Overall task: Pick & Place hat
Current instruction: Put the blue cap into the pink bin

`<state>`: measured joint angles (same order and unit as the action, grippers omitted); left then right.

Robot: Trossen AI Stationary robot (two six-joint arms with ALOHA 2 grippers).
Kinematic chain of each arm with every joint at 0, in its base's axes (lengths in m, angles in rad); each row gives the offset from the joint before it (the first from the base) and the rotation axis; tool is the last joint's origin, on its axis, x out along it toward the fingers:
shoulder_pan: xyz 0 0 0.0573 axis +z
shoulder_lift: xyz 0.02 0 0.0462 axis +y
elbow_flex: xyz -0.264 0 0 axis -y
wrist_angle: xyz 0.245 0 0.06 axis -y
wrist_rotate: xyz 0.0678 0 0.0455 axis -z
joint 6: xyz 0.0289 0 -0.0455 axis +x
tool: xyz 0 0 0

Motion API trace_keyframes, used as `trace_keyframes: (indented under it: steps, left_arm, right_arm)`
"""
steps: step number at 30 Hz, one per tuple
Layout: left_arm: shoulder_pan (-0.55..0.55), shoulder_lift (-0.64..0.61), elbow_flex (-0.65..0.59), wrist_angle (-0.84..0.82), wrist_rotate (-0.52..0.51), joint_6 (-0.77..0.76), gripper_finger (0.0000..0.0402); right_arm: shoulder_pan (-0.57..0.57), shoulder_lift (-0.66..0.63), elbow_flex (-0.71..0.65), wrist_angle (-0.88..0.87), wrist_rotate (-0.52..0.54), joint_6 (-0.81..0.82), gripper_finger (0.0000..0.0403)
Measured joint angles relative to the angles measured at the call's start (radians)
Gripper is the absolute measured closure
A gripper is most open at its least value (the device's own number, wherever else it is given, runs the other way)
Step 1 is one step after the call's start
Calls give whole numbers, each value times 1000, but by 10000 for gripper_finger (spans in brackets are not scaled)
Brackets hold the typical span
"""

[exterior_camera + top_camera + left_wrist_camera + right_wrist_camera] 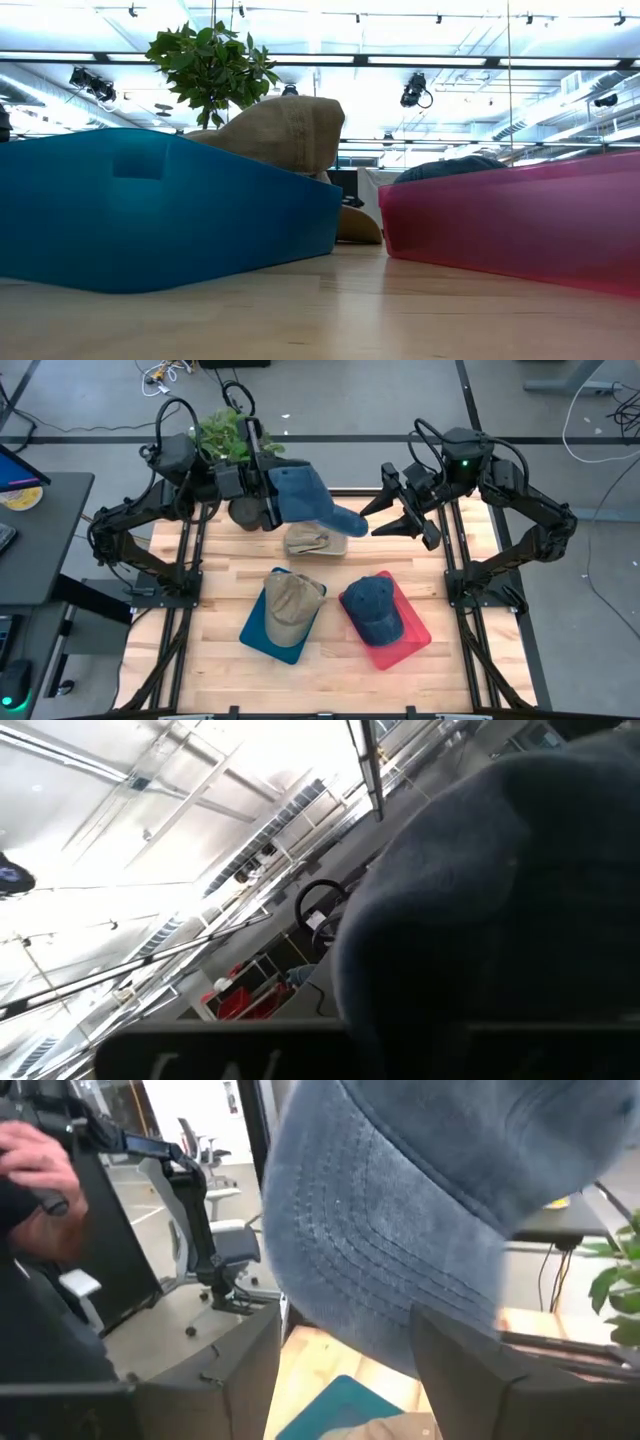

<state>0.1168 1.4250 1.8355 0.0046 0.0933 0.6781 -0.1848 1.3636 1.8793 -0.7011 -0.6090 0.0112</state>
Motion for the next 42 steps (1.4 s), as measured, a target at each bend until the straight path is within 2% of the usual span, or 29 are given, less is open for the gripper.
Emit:
trace_keyframes:
  steps: [4, 12, 17, 20, 25, 30, 33, 36, 39, 42]
  left_arm:
    - [0, 0, 0, 2, -5, -1, 398]
    - [0, 0, 0, 26, -11, -12, 398]
    - [0, 1, 0, 39, -102, 13, 398]
    - [0, 1, -1, 43, -117, 3, 398]
    - [0, 1, -1, 64, -117, -43, 398]
    - [0, 10, -1, 60, -117, -63, 398]
    - [0, 8, -1, 61, -117, -64, 398]
    - [0, 8, -1, 55, -117, -64, 398]
    - [0, 8, -1, 48, -117, -64, 398]
    - [0, 8, -1, 13, -117, -64, 391]
  right_arm:
    - [0, 0, 0, 17, 5, 33, 176]
    - [0, 6, 0, 16, 175, -82, 138]
    - [0, 4, 0, -23, 175, -120, 109]
    - [0, 0, 0, -45, 196, -145, 98]
    - [22, 7, 0, 18, 321, -174, 96]
    - [38, 26, 0, 122, 355, -182, 109]
    - [37, 36, 0, 135, 370, -205, 128]
    - [37, 41, 0, 115, 390, -213, 174]
    - [37, 41, 0, 98, 392, -209, 253]
    - [37, 41, 0, 95, 392, -211, 356]
